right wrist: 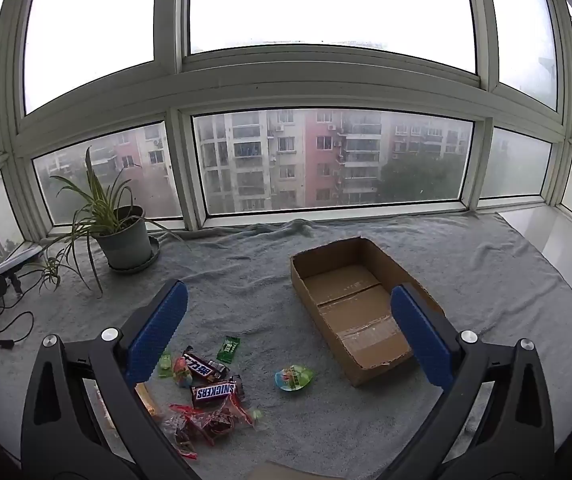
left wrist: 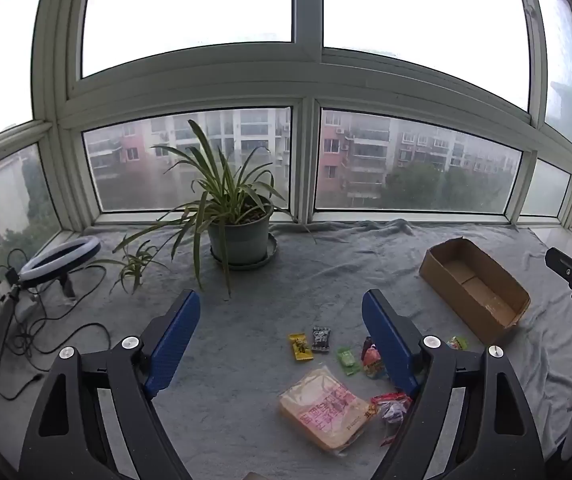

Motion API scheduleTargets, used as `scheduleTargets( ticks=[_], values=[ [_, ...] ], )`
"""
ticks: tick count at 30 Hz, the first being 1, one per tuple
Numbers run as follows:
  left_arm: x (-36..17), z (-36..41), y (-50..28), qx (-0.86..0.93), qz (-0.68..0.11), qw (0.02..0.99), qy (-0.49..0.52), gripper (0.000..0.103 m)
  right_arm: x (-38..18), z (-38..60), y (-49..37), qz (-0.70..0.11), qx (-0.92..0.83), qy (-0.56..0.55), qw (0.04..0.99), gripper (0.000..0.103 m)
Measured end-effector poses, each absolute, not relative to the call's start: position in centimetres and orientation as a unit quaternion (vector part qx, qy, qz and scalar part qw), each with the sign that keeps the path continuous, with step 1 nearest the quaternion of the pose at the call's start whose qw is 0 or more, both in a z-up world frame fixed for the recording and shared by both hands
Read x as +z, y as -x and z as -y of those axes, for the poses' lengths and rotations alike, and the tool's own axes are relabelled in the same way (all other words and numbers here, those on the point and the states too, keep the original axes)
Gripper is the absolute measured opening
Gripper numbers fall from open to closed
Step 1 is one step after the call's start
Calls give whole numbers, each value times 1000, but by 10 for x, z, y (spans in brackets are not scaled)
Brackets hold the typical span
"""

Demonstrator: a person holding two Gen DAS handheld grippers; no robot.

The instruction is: Organize snacks

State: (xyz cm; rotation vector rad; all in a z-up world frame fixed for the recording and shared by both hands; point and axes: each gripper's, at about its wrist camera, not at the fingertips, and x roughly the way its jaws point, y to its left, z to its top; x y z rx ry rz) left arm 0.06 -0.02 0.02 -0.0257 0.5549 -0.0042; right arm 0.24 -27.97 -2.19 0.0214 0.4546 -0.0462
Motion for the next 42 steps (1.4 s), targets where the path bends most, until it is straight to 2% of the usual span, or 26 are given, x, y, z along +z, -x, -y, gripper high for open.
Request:
scheduleTargets(
  ticks=[42],
  values=[
    [-5, -2, -1, -6, -275, 961, 20, 83, -25, 280, 3, -232, -41, -10, 972, 103]
  ],
)
